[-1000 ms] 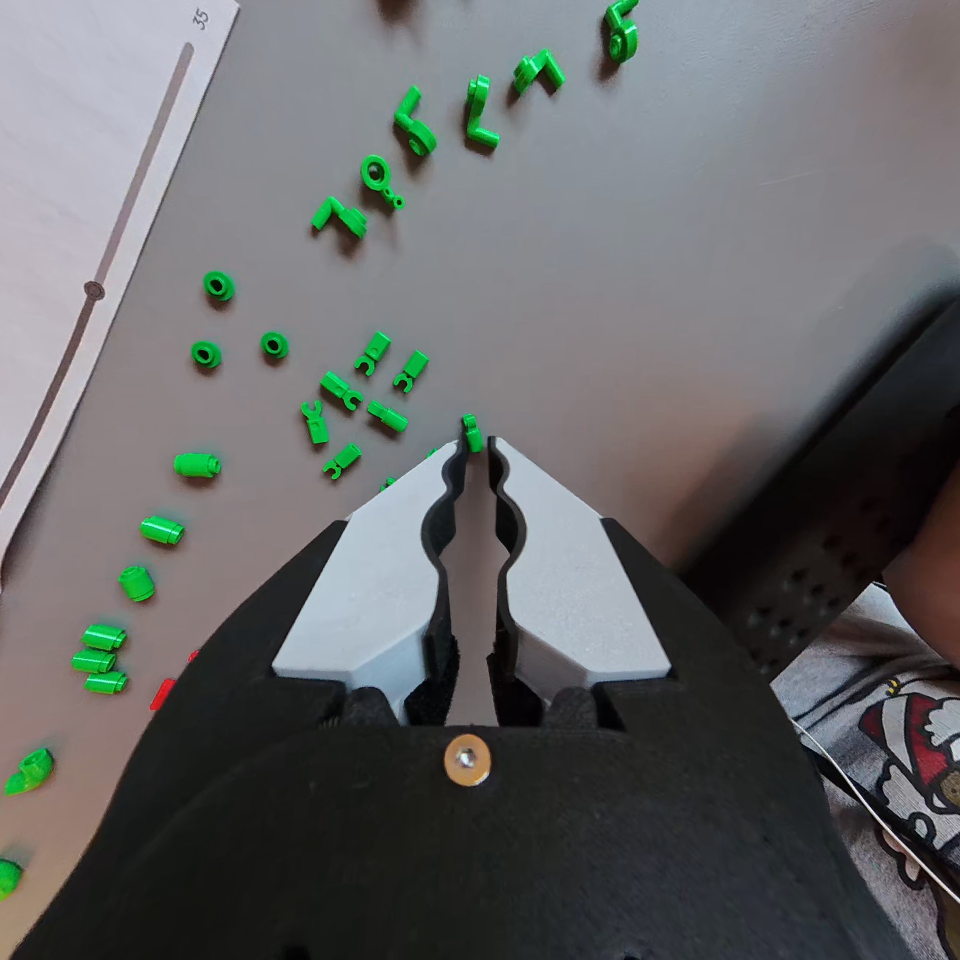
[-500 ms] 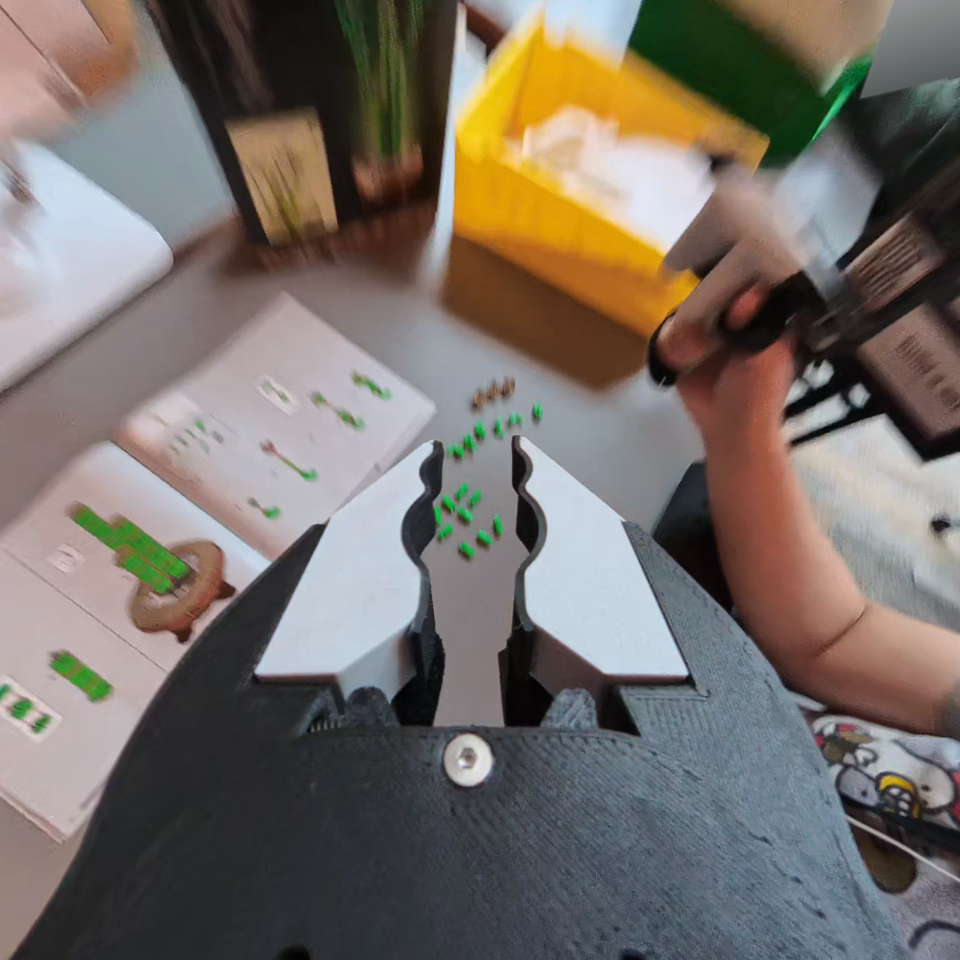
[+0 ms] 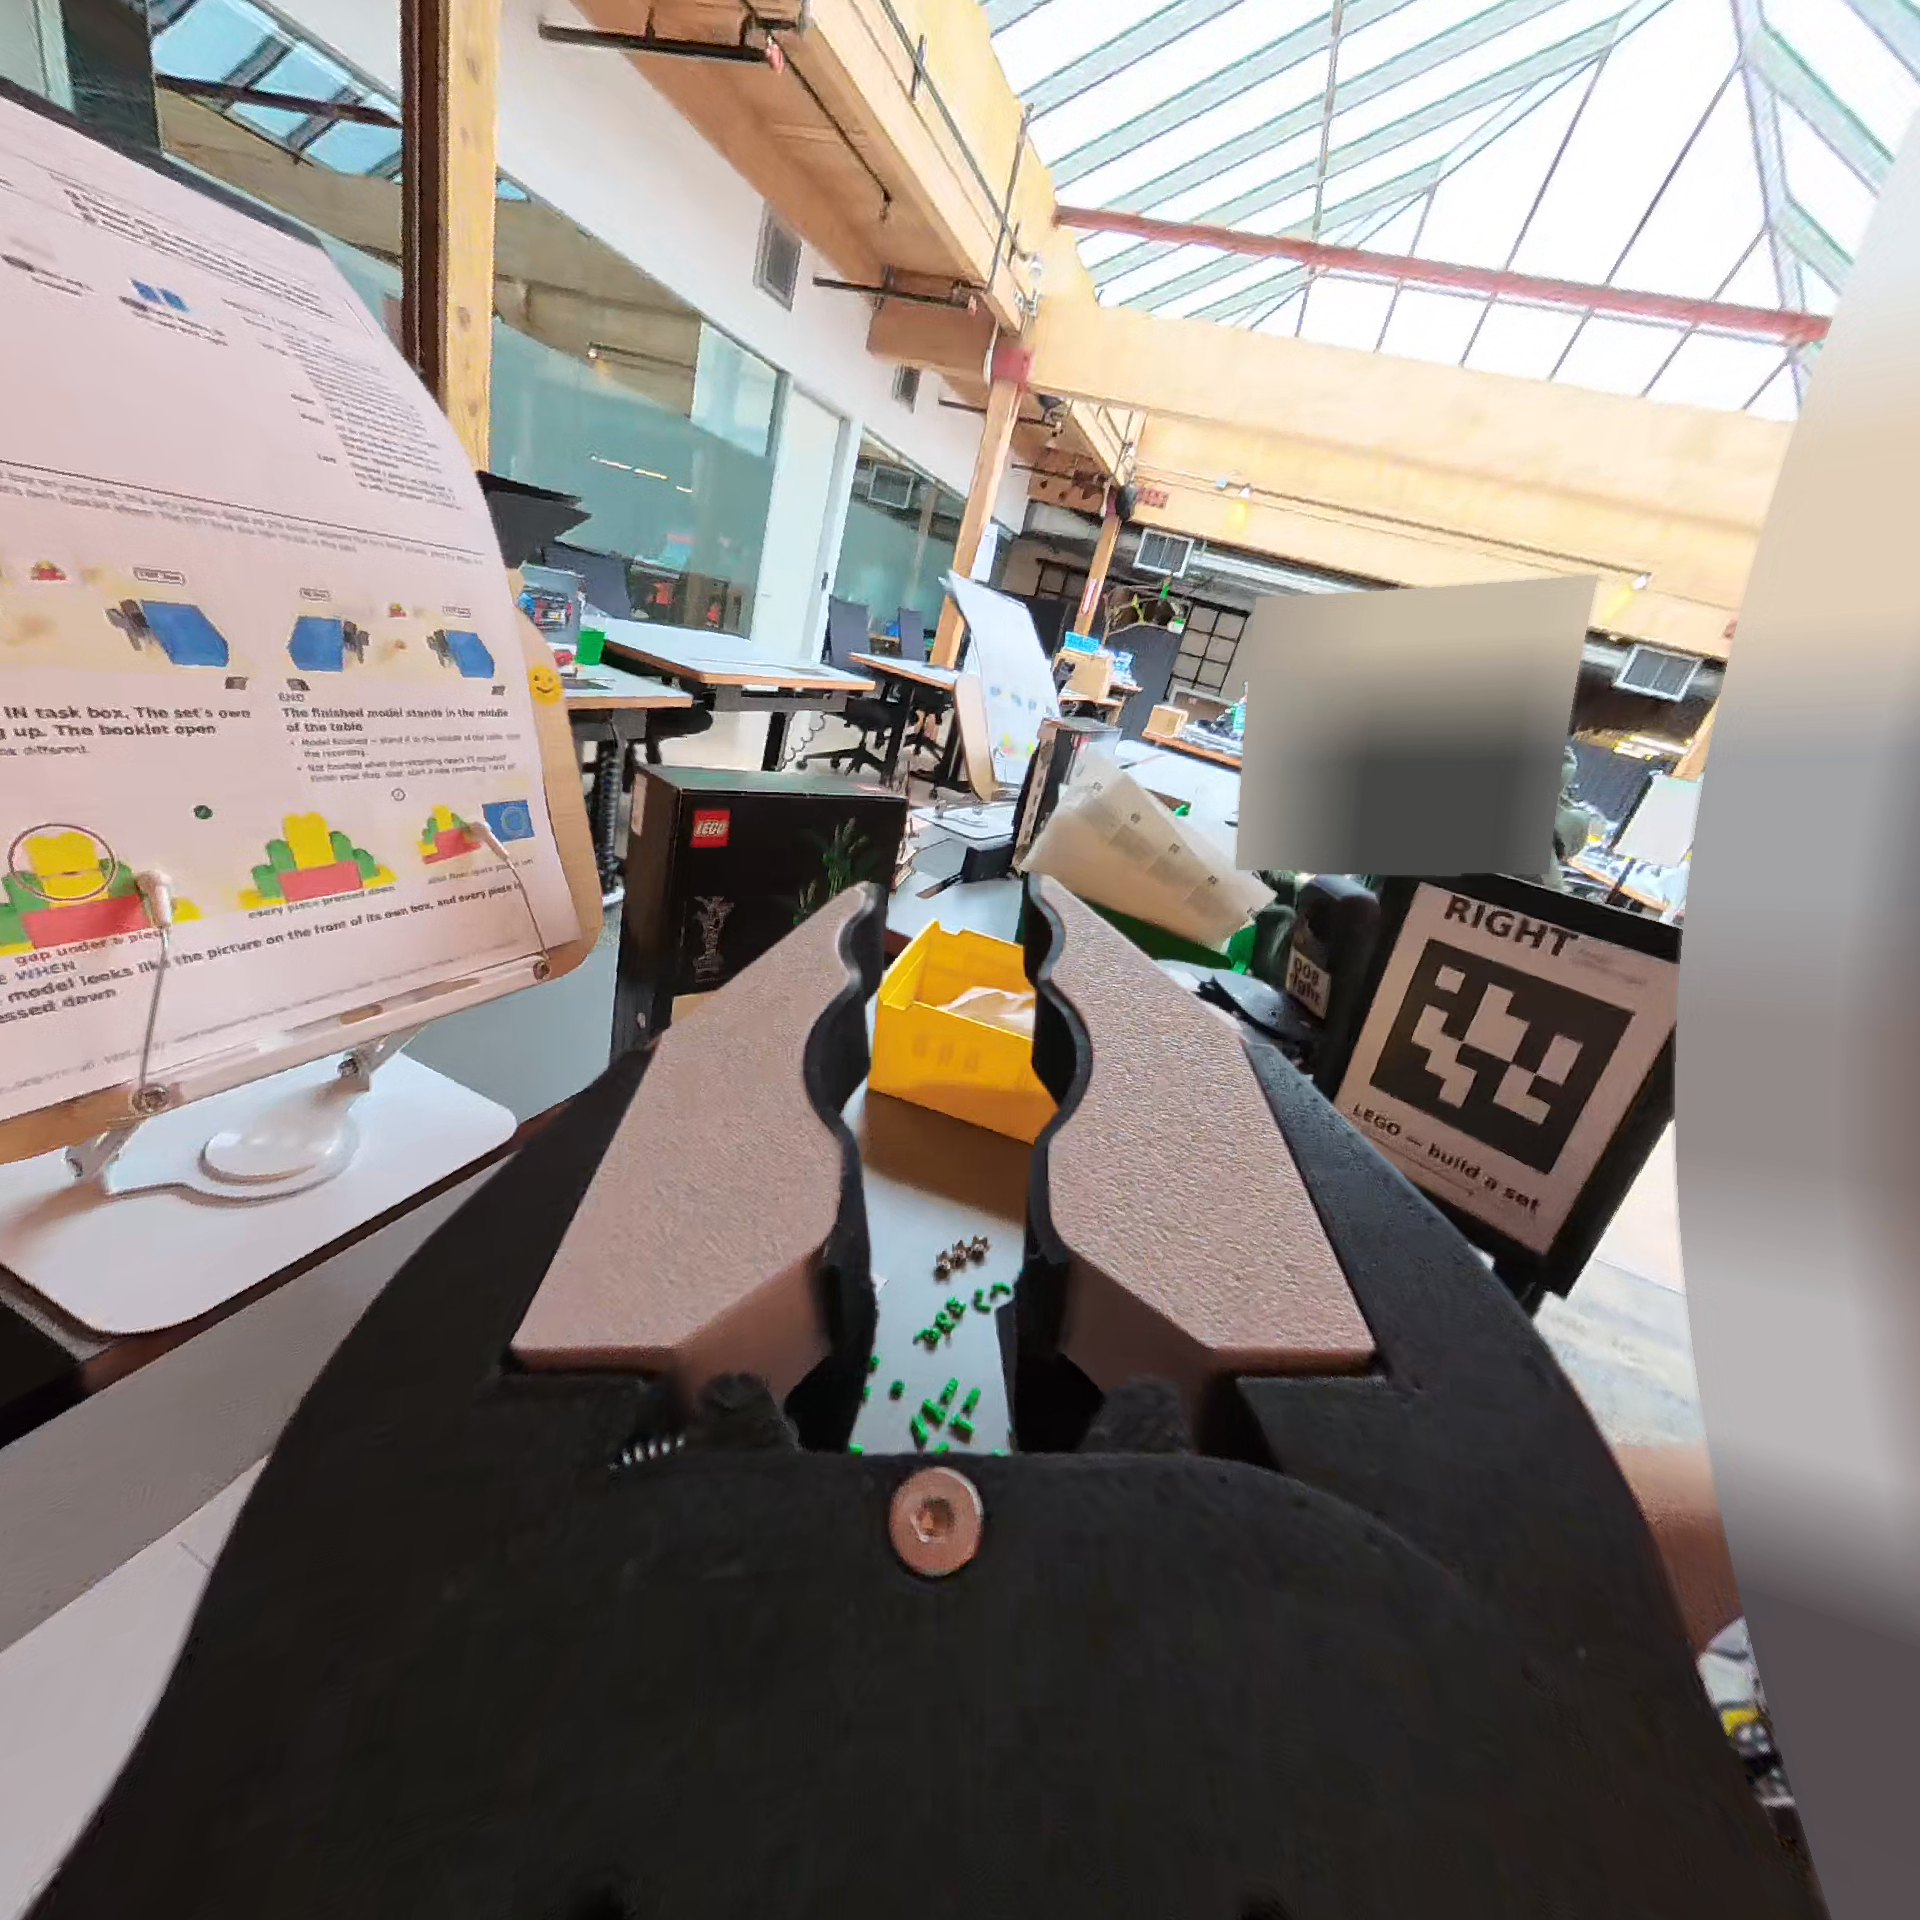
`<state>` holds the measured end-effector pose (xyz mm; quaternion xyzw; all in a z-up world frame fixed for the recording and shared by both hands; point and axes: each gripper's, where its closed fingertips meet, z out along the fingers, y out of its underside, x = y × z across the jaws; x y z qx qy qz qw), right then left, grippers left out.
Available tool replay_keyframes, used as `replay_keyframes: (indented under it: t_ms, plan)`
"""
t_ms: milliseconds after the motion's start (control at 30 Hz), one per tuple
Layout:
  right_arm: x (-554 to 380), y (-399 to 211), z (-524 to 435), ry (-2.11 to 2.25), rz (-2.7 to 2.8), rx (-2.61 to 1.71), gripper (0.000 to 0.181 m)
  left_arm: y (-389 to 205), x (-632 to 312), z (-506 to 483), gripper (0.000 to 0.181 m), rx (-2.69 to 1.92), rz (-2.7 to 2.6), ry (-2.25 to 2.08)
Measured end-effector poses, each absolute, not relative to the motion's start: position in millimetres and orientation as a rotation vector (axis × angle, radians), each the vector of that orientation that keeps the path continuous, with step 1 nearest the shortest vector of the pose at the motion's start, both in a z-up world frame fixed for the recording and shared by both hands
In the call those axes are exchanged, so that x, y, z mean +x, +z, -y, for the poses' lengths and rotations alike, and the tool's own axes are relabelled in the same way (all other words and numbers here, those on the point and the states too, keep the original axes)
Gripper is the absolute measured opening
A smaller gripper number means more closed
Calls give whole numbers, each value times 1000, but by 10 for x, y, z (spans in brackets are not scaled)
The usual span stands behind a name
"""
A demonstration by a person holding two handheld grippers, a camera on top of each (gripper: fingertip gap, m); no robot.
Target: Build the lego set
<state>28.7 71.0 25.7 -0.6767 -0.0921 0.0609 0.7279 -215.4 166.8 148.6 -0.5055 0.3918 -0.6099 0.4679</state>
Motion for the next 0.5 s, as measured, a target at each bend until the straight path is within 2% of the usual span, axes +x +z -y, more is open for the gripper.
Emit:
replay_keyframes:
  t_ms: [100, 200, 333, 500]
  plan:
    - [215, 310, -762, 74, 345, -1631, 3, 1516, -2159, -1753, 9, -1185, -947, -1489]
    - [298, 10, -841, 16, 479, -2020, 0, 1514, -2114, -1790, 0, -1151, -931, -1488]
    - [492, -469, -752, 10, 659, -2436, 0, 1527, -2055, -1706, 0, -1091, -946, -1492]
    - [646, -1046, -566, 32, 765, -2695, 0, 1647, -2063, -1535, 0, -944, -951, -1436]
